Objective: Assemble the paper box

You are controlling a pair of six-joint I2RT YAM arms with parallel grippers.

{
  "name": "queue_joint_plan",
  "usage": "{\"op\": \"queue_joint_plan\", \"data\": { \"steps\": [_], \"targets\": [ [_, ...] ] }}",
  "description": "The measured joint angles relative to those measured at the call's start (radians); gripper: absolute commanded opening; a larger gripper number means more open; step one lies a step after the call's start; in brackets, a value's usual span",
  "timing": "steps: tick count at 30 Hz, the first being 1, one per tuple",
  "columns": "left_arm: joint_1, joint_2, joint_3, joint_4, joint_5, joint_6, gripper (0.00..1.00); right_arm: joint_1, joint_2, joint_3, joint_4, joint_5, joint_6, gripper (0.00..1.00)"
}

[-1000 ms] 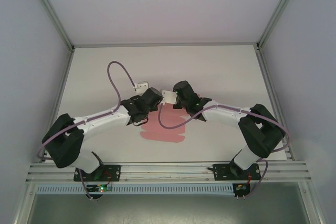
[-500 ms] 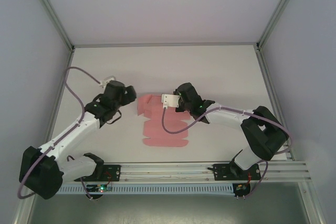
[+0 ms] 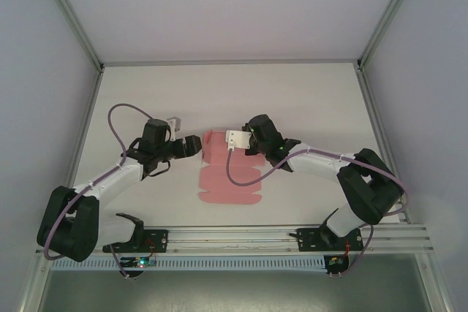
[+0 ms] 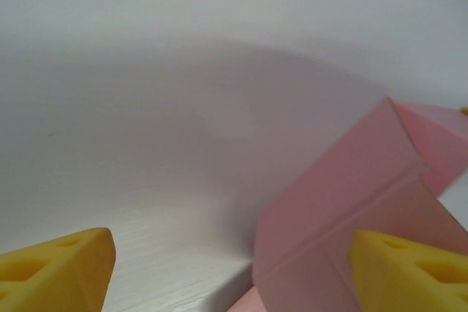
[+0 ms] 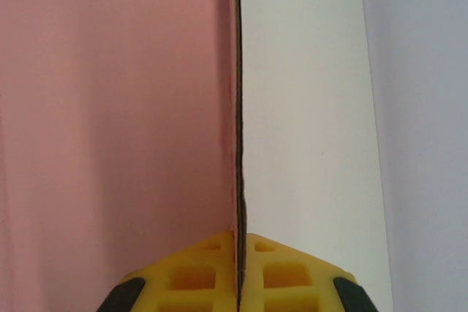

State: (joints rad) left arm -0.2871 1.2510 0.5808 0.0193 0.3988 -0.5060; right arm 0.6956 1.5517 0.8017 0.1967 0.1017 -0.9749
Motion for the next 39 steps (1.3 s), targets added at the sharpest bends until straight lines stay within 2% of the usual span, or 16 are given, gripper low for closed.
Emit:
{"op": "queue_joint_plan", "data": {
  "steps": [6, 13, 17, 25, 35, 39],
  "targets": [
    [-0.058, 0.063, -0.019, 0.108, 0.080, 0.057, 0.78, 0.001, 0.000, -0.002, -0.002, -0.002, -0.006, 0.00],
    [-0.124, 0.070, -0.051, 0.162, 0.084, 0.119, 0.77, 0.003, 0.000, -0.005, -0.004, 0.024, -0.016, 0.00],
    [-0.157, 0.099, -0.061, 0.203, 0.068, 0.141, 0.70, 0.014, -0.001, -0.006, -0.005, 0.045, -0.020, 0.00],
    [-0.165, 0.155, -0.062, 0.274, 0.064, 0.159, 0.59, 0.071, -0.051, -0.040, -0.003, 0.100, -0.023, 0.00],
    [-0.170, 0.206, -0.064, 0.293, 0.060, 0.171, 0.55, 0.134, -0.070, -0.068, -0.005, 0.176, -0.022, 0.00],
    [-0.172, 0.214, -0.064, 0.311, 0.045, 0.175, 0.55, 0.159, -0.038, -0.067, 0.026, 0.243, -0.027, 0.00]
  ]
}}
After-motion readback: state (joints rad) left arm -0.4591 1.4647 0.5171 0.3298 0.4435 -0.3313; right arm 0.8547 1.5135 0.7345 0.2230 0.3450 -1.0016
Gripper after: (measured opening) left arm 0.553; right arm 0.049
